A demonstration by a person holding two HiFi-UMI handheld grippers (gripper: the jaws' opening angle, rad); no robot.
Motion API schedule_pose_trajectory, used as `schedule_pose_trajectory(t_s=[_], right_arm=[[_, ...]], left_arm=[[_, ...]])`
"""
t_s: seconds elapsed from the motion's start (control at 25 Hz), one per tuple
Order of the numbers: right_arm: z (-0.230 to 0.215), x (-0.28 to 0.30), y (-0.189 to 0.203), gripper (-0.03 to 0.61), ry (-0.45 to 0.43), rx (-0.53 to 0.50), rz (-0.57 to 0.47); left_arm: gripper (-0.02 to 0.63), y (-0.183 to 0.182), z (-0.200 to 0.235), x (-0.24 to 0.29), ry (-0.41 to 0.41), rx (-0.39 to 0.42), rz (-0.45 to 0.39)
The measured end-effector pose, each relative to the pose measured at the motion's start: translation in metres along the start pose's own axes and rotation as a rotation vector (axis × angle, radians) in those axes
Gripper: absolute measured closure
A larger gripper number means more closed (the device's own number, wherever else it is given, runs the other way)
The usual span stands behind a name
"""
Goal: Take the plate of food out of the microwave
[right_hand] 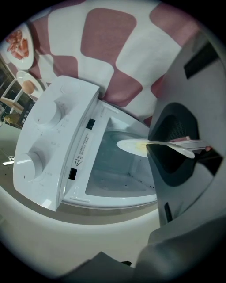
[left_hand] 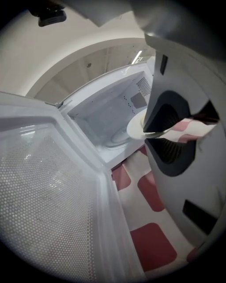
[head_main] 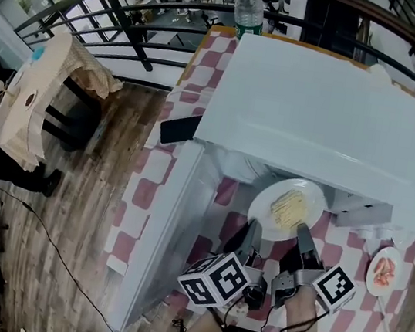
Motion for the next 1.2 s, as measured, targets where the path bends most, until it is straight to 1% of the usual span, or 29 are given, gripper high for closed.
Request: schedule_pose_trajectory(t_s=[0.12,0.32,0.84,1.2], right_arm=[[-0.001,-0.007,0.005,0.545,-0.010,0.004,0.005],[-0.007,-0.022,0.013,0.545,0.003,0.007,0.013],[-0.016,-0.060,0.023,0.545,0.014,0.023,0.016],[-0.020,-0.084,0.031,0.546,0.012,0.021,0.033]], left_arm=[[0.555,0.005,0.002,-0.008,-0.003,-0.005,-0.007],[0.557,0.015,0.003,-0.023,-0.007,-0.006,-0.015],[0.557,0.041,-0.004,-0.053,-0.006,-0.009,-0.022],[0.557,0.059,-0.007,-0.075,-0.016,-0.017,-0.041]])
Point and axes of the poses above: the fingertips, and each gripper's own axes: x forward along the fingers, z to its left, y out of its underside, the point moved 6 cm from there along -x, backward along the fingers, and after that the axes turned 2 degrees about y, right-handed, at the moved point
